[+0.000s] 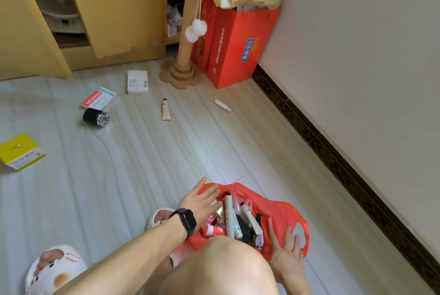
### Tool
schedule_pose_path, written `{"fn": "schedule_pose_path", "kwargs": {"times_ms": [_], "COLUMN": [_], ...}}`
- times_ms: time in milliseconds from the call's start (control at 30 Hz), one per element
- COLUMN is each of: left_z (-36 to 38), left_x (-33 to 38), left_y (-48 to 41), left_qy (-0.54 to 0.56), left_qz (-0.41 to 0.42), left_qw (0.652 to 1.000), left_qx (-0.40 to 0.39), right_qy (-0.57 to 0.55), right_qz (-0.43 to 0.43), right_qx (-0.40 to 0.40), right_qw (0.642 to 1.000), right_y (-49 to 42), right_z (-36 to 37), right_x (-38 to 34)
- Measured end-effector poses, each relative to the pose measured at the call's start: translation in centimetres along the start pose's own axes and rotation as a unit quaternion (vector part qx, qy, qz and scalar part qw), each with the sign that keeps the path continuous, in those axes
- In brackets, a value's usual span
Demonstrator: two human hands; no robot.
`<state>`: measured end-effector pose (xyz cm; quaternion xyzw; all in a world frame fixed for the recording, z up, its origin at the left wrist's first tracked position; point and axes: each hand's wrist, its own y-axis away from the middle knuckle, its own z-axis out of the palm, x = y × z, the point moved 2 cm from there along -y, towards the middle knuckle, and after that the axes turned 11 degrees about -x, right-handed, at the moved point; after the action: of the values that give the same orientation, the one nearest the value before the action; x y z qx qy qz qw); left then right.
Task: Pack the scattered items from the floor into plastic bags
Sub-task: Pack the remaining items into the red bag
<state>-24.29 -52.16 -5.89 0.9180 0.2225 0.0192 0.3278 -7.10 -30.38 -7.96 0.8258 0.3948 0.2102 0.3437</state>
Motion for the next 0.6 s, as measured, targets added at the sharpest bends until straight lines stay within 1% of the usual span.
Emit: {"fn": "schedule_pose_path", "kwargs": {"times_ms": [33,100,167,267,433,500,600], "left_z": [0.2,0.3,-0.2,-2.4,-4.4,-4.0,-1.9], "left_x": [-0.7,-1.9,-3.2,-5.8,-12.8,-16.6,-22.2], "left_y": [0.4,1.1,1.9,4.4,11.3,14.8,20.3], "left_qy": [0.003,0.046,0.106,0.161,0.15,0.13,0.12], "left_qz": [-0.011,-0.032,-0.058,-0.099,-0.181,-0.225,-0.299], "left_qw": [1.0,0.998,0.993,0.982,0.971,0.964,0.946], "left_qx": [-0.01,-0.009,0.005,0.024,0.045,0.049,0.044], "right_qy": [0.006,0.031,0.052,0.029,0.03,0.041,0.072], "right_qz": [-0.006,-0.037,-0.096,-0.194,-0.335,-0.383,-0.447], "right_qx": [-0.001,-0.001,0.027,0.087,0.141,0.167,0.195], "right_qw": [1.0,0.999,0.994,0.977,0.931,0.907,0.87], "right_y": [0.2,0.4,0.9,2.0,5.7,7.2,8.9], "right_z": [-0.4,-1.6,-3.1,-6.2,-12.9,-15.2,-17.7], "right_x": [0.0,-0.5,-1.9,-5.5,-15.1,-19.4,-25.8]}}
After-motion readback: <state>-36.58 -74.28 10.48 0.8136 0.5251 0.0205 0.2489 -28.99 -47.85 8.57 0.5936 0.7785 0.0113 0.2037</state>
